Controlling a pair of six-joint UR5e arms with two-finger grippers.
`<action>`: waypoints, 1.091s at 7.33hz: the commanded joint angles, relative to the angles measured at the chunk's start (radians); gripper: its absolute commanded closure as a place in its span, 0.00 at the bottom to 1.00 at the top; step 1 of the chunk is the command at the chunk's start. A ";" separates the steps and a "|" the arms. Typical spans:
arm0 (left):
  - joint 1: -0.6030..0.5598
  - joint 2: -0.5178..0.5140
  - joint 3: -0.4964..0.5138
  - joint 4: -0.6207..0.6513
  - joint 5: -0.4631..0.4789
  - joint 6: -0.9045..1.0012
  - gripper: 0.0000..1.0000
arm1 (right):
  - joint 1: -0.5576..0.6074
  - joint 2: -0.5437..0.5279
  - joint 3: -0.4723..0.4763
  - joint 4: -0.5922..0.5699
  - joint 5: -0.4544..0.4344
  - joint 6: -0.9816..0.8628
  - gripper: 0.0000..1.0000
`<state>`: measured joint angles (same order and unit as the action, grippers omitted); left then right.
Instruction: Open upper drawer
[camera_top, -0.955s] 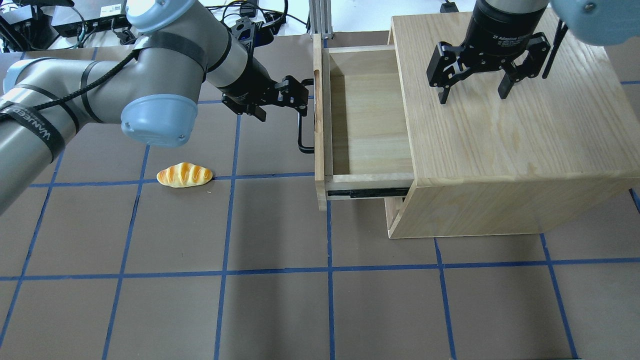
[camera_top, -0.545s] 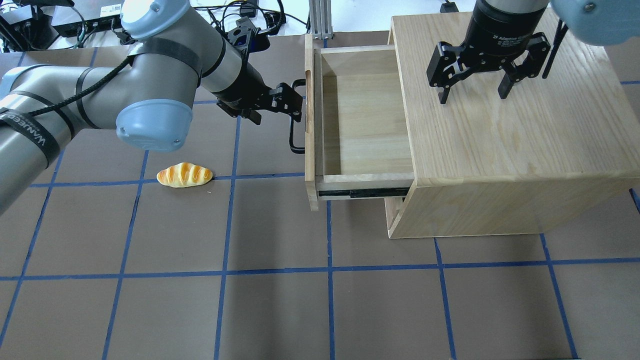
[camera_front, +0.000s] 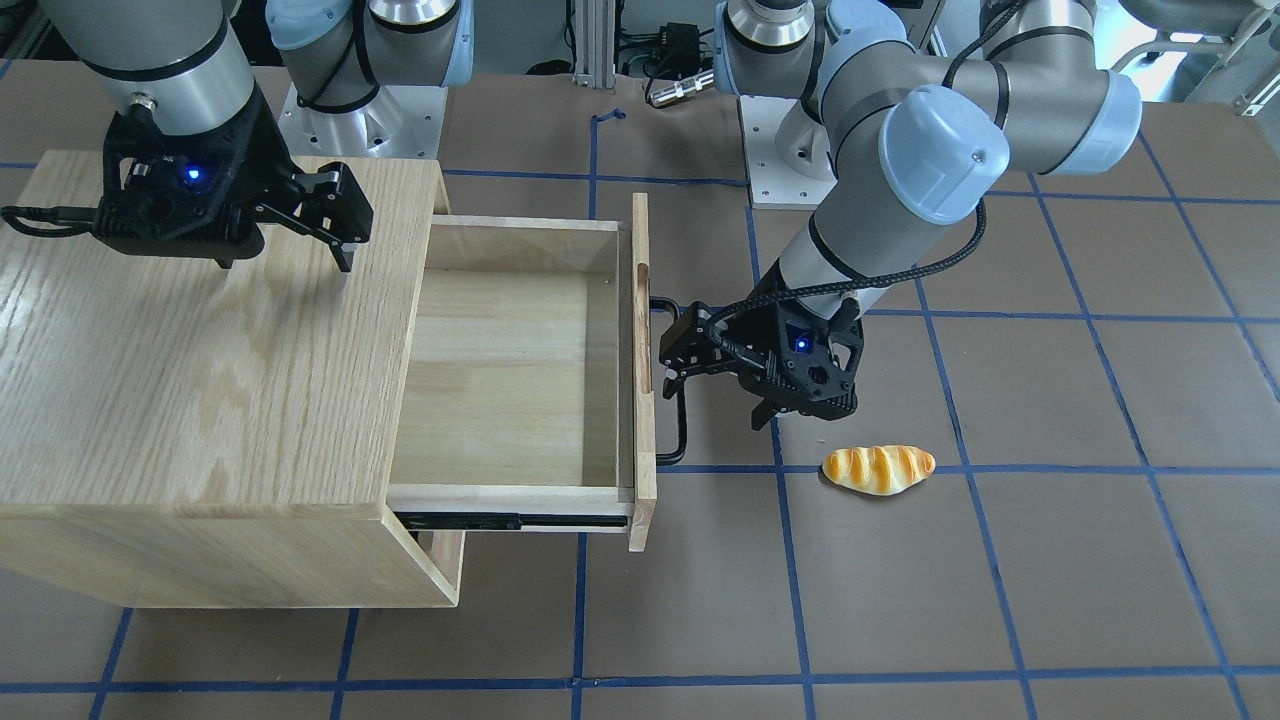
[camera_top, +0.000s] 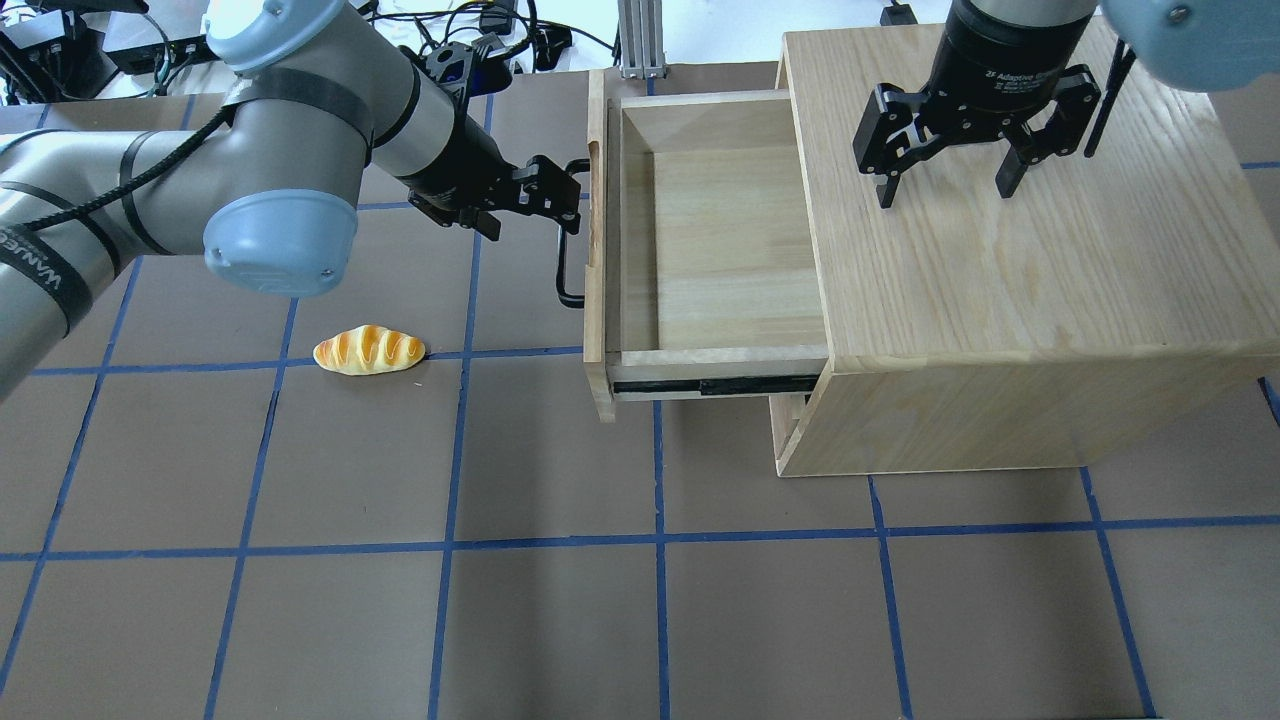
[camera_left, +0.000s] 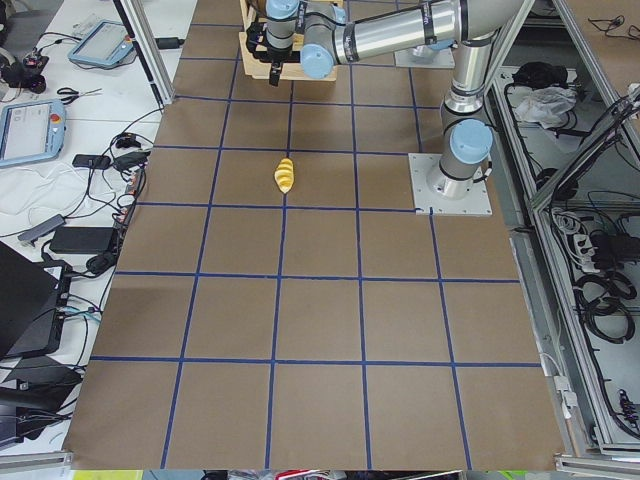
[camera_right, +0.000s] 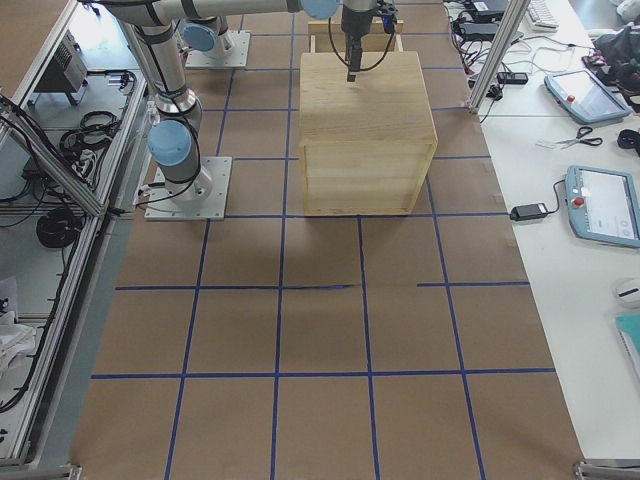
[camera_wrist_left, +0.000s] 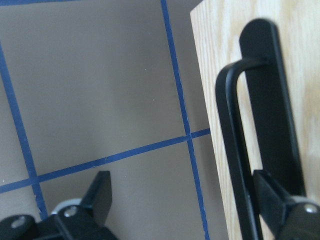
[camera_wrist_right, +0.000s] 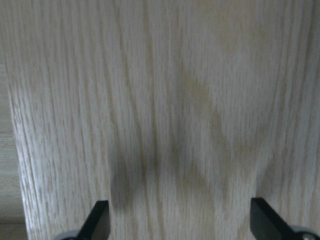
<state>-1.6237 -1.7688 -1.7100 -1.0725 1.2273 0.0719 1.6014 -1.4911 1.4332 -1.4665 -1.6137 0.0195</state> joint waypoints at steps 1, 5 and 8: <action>0.022 0.002 -0.004 0.000 0.041 0.002 0.00 | 0.000 0.000 0.000 0.000 0.000 -0.001 0.00; 0.033 0.046 0.039 -0.129 0.043 -0.003 0.00 | 0.000 0.000 0.000 0.000 0.000 -0.001 0.00; 0.083 0.132 0.189 -0.419 0.171 0.000 0.00 | 0.000 0.000 0.000 0.000 0.000 -0.001 0.00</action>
<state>-1.5634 -1.6702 -1.5777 -1.3922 1.3271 0.0697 1.6015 -1.4911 1.4328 -1.4665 -1.6138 0.0195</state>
